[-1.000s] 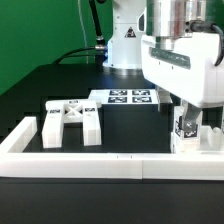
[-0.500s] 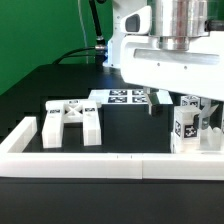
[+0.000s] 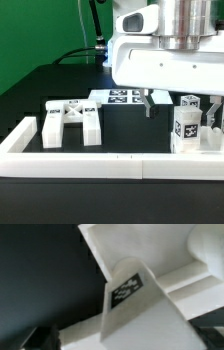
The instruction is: Assemble chair
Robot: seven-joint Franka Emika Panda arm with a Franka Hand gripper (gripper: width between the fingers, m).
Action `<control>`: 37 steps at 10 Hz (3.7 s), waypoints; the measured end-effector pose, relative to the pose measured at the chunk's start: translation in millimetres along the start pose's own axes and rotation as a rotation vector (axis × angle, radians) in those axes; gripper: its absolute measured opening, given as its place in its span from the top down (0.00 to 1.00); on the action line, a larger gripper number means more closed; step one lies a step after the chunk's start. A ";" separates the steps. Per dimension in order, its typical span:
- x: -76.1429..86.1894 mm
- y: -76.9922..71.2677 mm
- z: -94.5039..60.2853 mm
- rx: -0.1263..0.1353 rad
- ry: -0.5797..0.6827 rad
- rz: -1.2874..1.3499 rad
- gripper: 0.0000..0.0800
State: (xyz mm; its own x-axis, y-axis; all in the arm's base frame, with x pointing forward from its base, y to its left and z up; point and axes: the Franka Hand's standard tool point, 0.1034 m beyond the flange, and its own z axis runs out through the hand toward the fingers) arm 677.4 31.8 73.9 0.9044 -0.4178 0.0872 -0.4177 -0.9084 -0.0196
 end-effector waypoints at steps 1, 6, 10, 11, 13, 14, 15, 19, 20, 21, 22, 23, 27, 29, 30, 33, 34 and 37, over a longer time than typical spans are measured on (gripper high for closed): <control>0.3 0.1 -0.1 -0.001 0.001 -0.083 0.19; -5.5 -4.5 3.1 0.000 -0.002 -0.167 0.19; -7.3 -3.6 6.0 -0.010 0.000 -0.372 0.19; -6.5 -2.4 6.0 -0.012 0.000 -0.446 0.19; -6.6 -3.0 5.9 -0.011 0.001 -0.446 0.21; -6.5 -2.8 5.9 -0.011 0.001 -0.445 0.21; -6.5 -2.8 5.9 -0.011 0.001 -0.445 0.43; -6.6 -2.8 6.0 -0.010 0.001 -0.385 0.64; -6.9 -3.4 6.0 -0.009 0.001 -0.277 0.64; -7.4 -3.2 6.1 -0.010 -0.001 -0.168 0.64; -8.4 -0.6 6.2 -0.015 -0.011 -0.113 0.64; -8.7 0.0 6.3 -0.016 -0.012 -0.078 0.64; -11.2 6.5 4.9 -0.033 -0.033 0.039 0.59; -11.7 6.3 5.9 -0.033 -0.034 0.039 0.35; -11.7 6.4 5.9 -0.033 -0.034 0.039 0.35; -9.3 2.2 -8.0 -0.022 -0.024 0.031 0.20; -12.3 -0.4 -16.1 -0.014 -0.018 0.028 0.19; -32.3 4.9 -22.9 -0.003 -0.009 0.027 0.19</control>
Offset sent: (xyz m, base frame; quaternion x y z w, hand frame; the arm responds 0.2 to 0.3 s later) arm -0.0014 0.0090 -0.0002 0.0123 0.0070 -0.0117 0.9998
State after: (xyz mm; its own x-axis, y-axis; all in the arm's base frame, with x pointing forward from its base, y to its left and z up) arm 644.2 41.2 93.8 0.8936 -0.4421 0.0781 -0.4420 -0.8968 -0.0189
